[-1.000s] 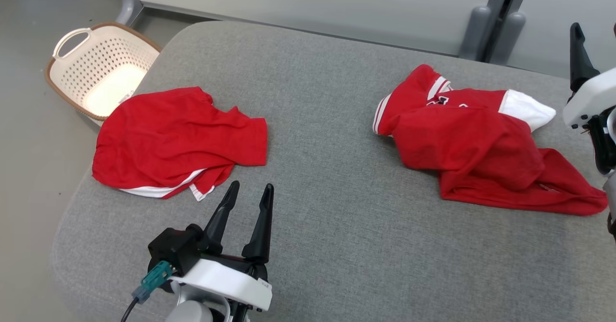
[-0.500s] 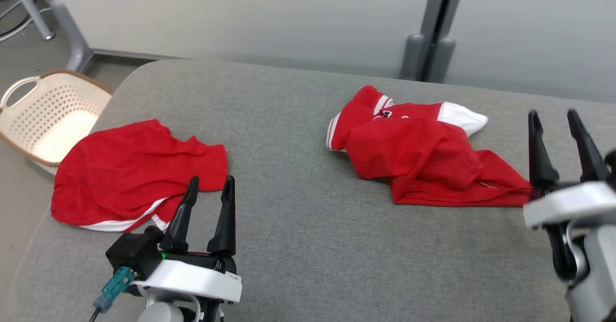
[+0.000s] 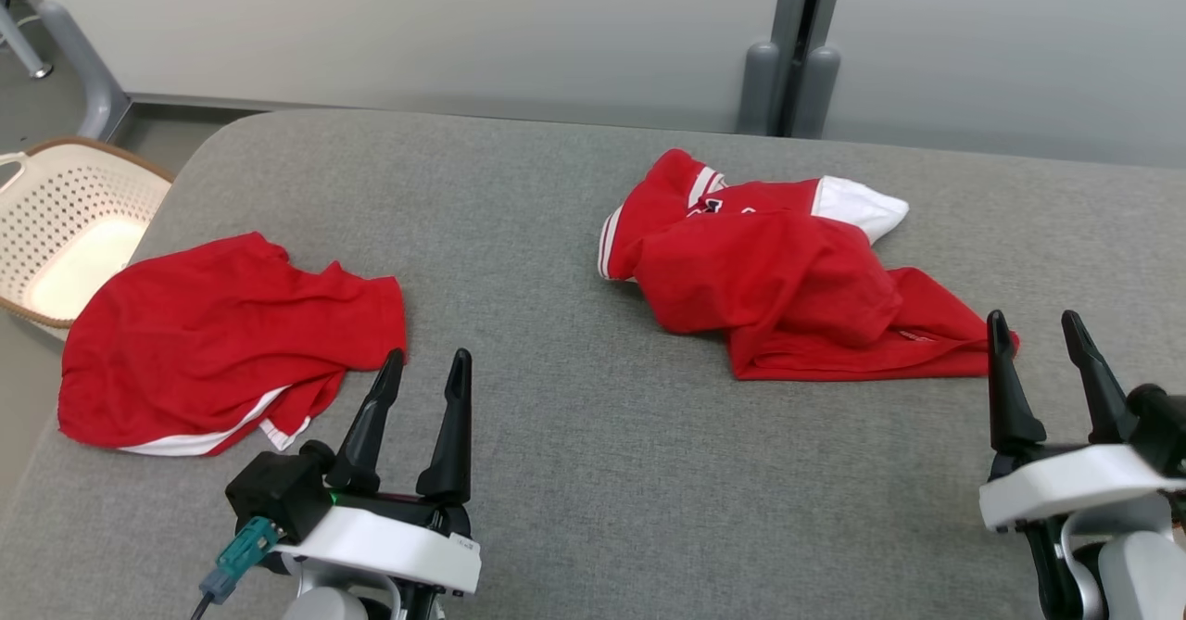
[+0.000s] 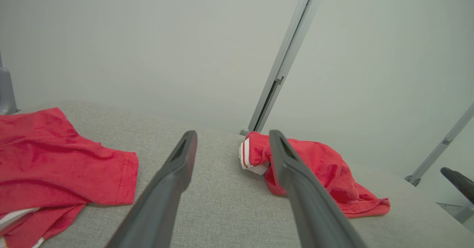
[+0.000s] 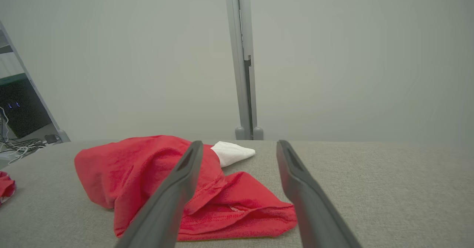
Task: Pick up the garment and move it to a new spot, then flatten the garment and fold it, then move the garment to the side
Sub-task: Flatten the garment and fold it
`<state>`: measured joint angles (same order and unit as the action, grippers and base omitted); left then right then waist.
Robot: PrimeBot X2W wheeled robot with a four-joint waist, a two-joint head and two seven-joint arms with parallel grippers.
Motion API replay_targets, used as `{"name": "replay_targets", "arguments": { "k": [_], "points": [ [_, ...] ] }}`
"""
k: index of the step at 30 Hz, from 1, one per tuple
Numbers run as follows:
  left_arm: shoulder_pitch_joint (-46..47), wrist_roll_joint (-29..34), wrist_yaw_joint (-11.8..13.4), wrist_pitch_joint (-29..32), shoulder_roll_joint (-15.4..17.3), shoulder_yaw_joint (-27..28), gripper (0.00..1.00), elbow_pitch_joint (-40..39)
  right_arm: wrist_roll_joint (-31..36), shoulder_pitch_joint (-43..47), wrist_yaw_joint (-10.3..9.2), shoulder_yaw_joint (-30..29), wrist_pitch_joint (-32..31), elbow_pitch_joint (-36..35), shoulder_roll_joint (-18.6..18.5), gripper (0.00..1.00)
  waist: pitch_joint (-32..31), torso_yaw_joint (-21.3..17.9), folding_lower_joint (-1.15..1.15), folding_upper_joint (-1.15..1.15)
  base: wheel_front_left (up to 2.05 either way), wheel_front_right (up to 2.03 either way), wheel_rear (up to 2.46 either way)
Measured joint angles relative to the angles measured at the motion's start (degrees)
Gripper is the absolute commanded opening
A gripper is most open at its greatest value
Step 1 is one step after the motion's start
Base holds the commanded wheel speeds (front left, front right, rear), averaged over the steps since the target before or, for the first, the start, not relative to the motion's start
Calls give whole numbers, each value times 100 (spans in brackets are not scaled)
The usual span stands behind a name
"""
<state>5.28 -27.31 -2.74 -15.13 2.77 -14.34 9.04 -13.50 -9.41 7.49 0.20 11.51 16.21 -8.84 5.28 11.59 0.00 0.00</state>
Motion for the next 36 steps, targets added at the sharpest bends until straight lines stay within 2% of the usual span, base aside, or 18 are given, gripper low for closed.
{"name": "replay_targets", "arguments": {
  "k": [5,14,22,28,29,30,31,36],
  "points": [
    [103,0,-20,0,0,-126,100,63,-449,-322,0,-157,-620,281,113,100,161,157,0,0,0,0,0],
    [214,-52,-13,0,1,-279,100,93,-2328,-924,0,-715,-1834,989,383,100,489,564,0,0,0,0,0],
    [337,-108,5,0,0,-393,100,88,-3209,-1423,0,-1089,-2380,1371,376,100,791,875,0,0,0,0,0],
    [345,-132,29,0,1,-435,100,89,-3455,-1562,0,-1069,-2447,1376,292,98,896,924,0,0,0,0,0],
    [348,-132,29,0,0,-444,100,91,-3493,-1572,0,-1043,-2434,1339,275,48,902,920,0,0,0,0,0],
    [353,-132,30,0,0,-449,100,96,-3495,-1579,0,-994,-2390,1295,259,30,904,914,0,0,0,0,0],
    [362,-132,40,0,0,-452,100,98,-3497,-1580,0,-931,-2358,1262,248,0,901,904,0,0,0,0,0],
    [376,-133,62,0,0,-448,100,122,-3564,-1513,0,-643,-2153,1062,168,0,843,814,0,0,0,0,0]
  ]
}}
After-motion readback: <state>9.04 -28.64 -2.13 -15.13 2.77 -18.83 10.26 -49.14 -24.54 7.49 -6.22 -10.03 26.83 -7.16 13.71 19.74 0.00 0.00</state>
